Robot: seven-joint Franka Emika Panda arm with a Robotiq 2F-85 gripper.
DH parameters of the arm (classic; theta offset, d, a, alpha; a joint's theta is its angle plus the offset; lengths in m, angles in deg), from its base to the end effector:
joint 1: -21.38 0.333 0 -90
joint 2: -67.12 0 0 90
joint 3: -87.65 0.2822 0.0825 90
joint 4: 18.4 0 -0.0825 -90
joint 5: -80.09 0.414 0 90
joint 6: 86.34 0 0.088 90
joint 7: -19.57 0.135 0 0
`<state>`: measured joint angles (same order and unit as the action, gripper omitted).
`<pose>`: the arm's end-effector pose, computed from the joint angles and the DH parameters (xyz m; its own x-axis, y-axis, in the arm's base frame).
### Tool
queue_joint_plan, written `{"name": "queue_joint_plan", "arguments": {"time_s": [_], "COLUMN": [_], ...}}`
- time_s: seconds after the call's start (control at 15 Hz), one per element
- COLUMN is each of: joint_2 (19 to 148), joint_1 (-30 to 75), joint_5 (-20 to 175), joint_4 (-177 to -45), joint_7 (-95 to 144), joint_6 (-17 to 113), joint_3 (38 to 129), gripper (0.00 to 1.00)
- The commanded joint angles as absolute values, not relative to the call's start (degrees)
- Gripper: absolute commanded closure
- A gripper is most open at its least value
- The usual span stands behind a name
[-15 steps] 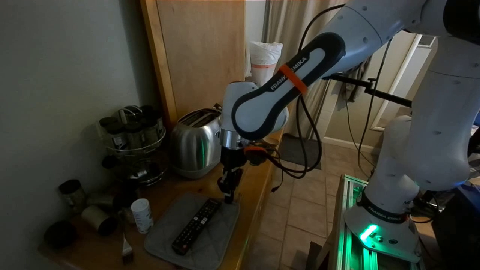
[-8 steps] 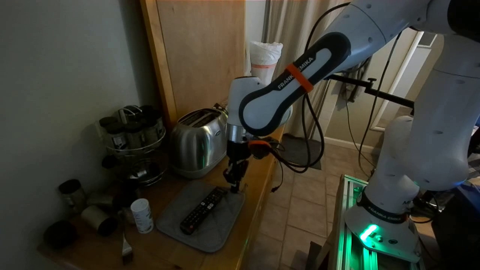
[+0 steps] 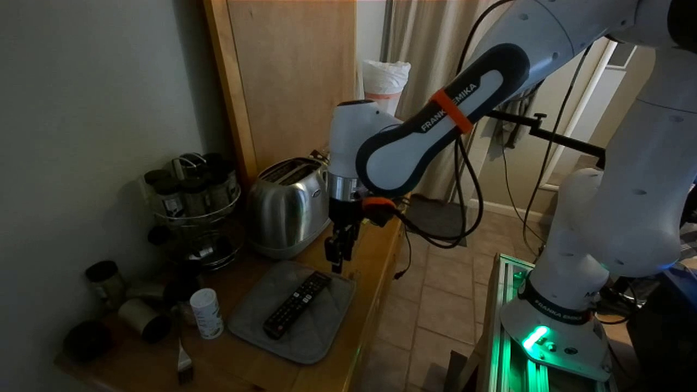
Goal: Move the grey oven mitts to the right
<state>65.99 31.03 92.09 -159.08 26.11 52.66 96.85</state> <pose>0.4674 0.1640 0.2196 0.9977 0.0580 -0.0349 0.0531 -0.9903 -0.1286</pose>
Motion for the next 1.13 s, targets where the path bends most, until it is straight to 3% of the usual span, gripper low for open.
{"name": "queue_joint_plan", "arguments": {"time_s": [0.0,0.13,0.2,0.73,1.07], "joint_2": [59.7,55.8,53.1,35.3,38.2], "joint_1": [31.5,31.8,31.9,31.6,31.7], "joint_5": [83.2,79.9,78.6,78.6,80.7], "joint_4": [-159.8,-159.9,-160.1,-158.0,-158.3], "joint_7": [35.3,39.1,41.3,47.8,45.2], "joint_6": [47.3,43.3,41.2,28.7,31.2], "joint_3": [98.2,99.6,100.6,106.1,105.7], "gripper": [0.16,0.02,0.0,0.0,0.0]}}
